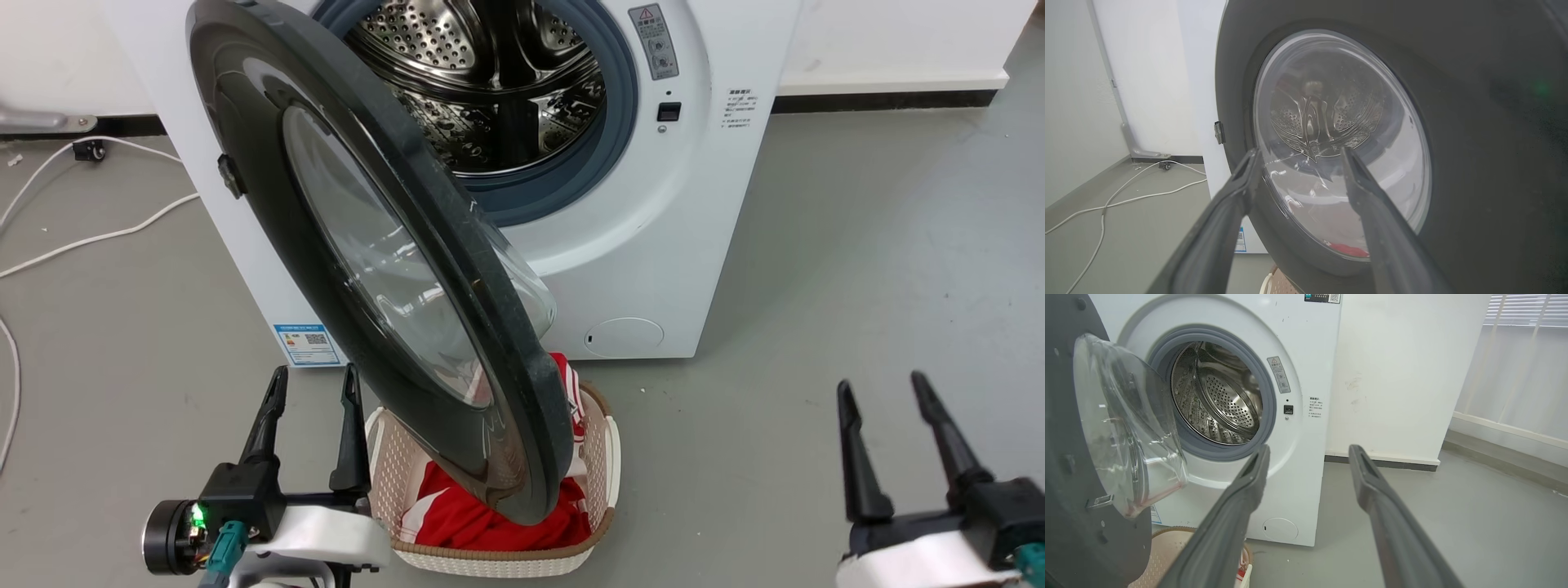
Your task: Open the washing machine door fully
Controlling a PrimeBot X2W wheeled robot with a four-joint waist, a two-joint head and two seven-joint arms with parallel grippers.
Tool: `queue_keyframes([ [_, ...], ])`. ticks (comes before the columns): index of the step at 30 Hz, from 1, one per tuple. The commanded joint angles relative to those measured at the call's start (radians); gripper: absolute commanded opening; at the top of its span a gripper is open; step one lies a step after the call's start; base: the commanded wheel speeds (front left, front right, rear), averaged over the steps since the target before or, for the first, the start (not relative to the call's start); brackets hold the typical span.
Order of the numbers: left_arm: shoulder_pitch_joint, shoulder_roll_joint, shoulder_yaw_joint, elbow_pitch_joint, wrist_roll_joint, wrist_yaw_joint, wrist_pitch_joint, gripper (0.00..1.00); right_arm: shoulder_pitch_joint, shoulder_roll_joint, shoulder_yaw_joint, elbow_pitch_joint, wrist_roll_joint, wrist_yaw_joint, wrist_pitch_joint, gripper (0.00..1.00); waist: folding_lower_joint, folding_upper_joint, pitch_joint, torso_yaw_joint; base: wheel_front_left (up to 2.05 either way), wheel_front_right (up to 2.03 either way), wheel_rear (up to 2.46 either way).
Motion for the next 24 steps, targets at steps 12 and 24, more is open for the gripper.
queue_keyframes([
  [12, 0.014, 0.0, 0.0, -0.007, 0.018, -0.006, -0.003, 1.0, 0.038, 0.01, 0.012, 0.064, 0.064, -0.001, -0.019, 1.0, 0.0, -0.0001, -0.001, 0.002, 0.0, 0.0, 0.0],
  [24, 0.013, 0.0, -0.01, -0.004, 0.023, -0.011, -0.003, 0.94, 0.014, 0.01, 0.009, 0.08, 0.069, -0.001, -0.029, 1.0, 0.0, -0.0001, 0.005, 0.001, 0.0, 0.0, 0.0],
])
